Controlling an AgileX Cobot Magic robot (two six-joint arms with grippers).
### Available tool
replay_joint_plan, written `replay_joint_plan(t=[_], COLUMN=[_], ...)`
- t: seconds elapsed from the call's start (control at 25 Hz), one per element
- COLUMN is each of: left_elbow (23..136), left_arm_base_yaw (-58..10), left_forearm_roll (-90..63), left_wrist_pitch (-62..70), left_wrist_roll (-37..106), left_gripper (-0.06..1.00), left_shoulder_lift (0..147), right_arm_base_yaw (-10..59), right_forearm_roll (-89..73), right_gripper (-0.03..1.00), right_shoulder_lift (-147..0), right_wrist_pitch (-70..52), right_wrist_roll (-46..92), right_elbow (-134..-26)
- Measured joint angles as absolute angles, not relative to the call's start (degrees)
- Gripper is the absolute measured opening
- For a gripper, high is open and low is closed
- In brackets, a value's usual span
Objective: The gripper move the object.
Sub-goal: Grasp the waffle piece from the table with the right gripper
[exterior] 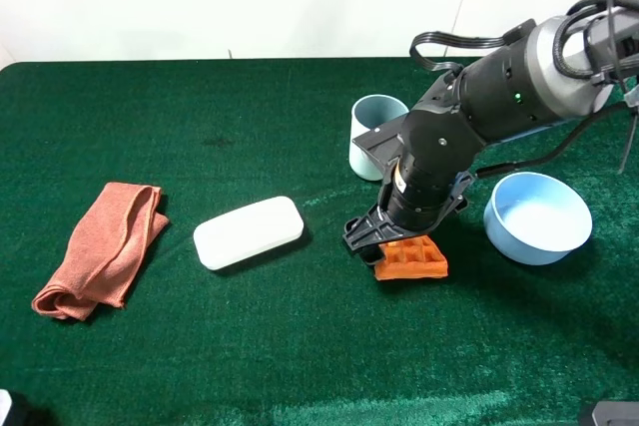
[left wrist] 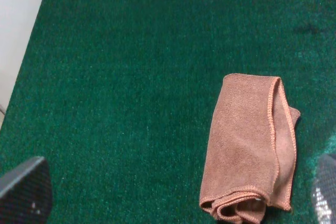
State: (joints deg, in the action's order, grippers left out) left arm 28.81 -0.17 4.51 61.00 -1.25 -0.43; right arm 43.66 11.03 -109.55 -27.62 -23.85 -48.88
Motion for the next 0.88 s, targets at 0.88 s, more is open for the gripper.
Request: replay_joint_plan(t=[0.88], left_elbow=[28.8], left_arm_base_yaw=[-0.2], left_forearm_roll=[4.5], left_wrist_pitch=[61.0], left_wrist_roll=[-1.3], left_gripper=[0.99], left_shoulder_lift=[-0.4], right_arm_base_yaw=[43.7], right_forearm_roll=[10.3], right_gripper=[0.44], right_shoulder_lift=[-109.7], right_wrist_pitch=[-27.6], right_wrist_roll=[-23.8], right_elbow=[-48.9])
